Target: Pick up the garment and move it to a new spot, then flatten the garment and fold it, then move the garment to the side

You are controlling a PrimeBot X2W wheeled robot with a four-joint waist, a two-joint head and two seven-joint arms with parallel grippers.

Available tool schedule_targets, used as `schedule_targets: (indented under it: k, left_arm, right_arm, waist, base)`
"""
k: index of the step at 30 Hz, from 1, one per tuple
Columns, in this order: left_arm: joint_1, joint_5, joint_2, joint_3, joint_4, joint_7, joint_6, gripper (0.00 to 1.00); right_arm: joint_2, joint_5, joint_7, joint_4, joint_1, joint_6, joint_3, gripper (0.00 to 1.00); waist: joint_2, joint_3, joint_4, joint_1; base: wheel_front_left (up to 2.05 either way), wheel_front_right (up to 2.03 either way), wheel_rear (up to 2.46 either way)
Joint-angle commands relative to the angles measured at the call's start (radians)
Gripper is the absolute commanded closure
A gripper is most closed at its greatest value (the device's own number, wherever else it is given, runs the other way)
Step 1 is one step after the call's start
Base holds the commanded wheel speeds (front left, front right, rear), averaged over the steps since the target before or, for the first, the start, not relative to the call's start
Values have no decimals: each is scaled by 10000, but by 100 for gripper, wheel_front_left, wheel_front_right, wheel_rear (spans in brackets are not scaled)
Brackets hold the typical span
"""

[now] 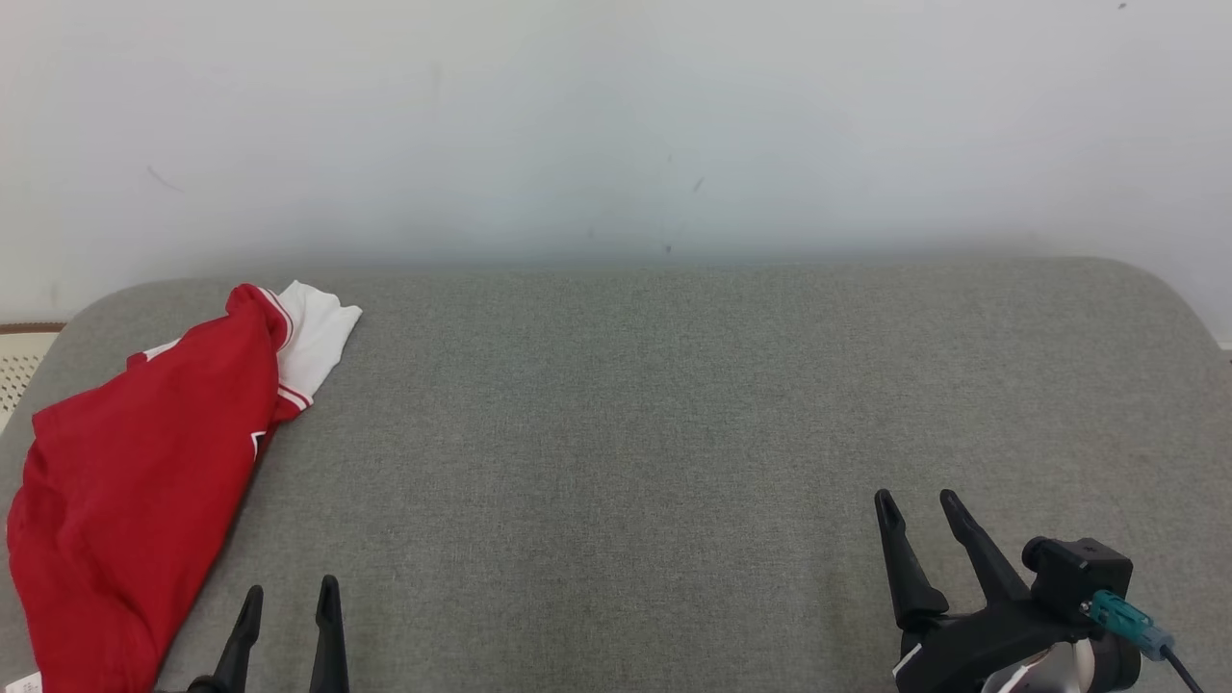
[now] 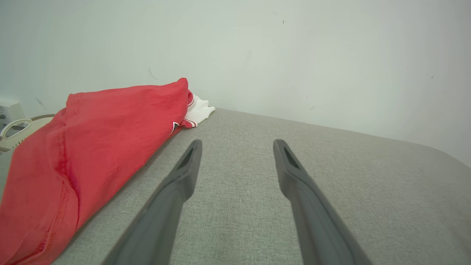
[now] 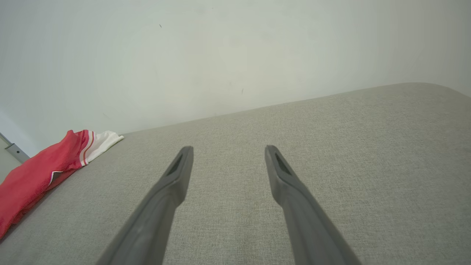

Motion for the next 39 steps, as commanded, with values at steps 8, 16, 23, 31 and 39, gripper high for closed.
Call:
schedule_targets:
  k: [8, 16, 23, 31, 39]
  left_arm:
    - [341, 701, 128, 84, -406, -85, 133, 0]
    - [532, 1265, 167, 107, -667, -137, 254, 0]
    - [642, 1616, 203, 153, -881, -189, 333, 0]
    - [834, 2004, 258, 177, -1076, -225, 421, 0]
    - [871, 1952, 294, 142, -1127, -212, 474, 0]
  right_arm:
    - [-7, -441, -70, -442, 251, 3, -34, 0]
    - [78, -836, -80, -754, 447, 3, 65, 0]
    - [113, -951, -159, -969, 595, 4, 76, 0]
    - [89, -1203, -188, -1146, 739, 4, 168, 0]
    - [80, -1131, -135, -1161, 769, 4, 139, 0]
  waist:
    - [0, -54, -41, 1]
    - [0, -115, -62, 1]
    - [0, -181, -67, 1]
    - [0, -250, -86, 1]
    - [0, -267, -93, 1]
  base:
    - [0, 0, 0]
    - [0, 0, 0]
    - [0, 0, 0]
    - [0, 0, 0]
    - [0, 0, 0]
